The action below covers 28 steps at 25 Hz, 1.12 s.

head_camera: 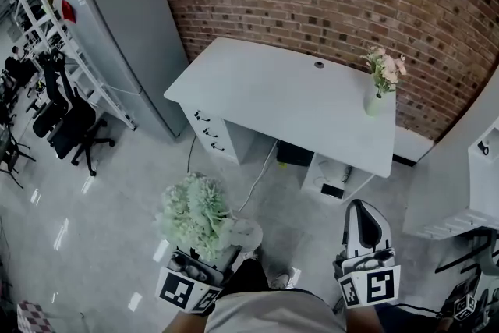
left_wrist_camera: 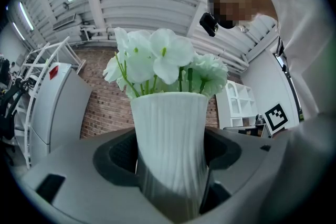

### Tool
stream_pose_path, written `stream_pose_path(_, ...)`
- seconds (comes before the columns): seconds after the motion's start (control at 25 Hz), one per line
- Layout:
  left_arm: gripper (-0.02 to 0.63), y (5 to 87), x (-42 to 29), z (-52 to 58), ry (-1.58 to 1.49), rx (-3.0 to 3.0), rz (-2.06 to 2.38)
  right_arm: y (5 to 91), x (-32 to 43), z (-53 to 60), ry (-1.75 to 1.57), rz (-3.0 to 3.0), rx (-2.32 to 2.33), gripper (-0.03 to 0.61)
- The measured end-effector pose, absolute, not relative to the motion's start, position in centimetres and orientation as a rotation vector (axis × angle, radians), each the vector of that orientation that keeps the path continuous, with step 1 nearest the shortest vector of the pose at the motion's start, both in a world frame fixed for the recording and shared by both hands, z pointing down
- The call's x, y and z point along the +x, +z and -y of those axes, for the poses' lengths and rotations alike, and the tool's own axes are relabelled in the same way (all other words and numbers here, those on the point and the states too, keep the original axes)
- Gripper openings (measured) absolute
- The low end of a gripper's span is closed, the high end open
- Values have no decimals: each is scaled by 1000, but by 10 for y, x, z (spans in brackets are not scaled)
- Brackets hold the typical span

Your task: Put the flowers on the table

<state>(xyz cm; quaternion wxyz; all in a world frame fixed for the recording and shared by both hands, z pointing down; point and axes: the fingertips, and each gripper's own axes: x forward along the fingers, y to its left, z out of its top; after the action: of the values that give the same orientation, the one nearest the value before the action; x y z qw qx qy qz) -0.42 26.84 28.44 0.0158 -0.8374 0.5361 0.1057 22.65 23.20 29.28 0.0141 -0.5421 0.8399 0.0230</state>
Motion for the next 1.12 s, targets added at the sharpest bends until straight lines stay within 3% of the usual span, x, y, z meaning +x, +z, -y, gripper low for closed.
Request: stream_pose_path(1.12,344,299,-98,-79,350,-2684,-1621,295,132,-62,72,-2628,-1799,17)
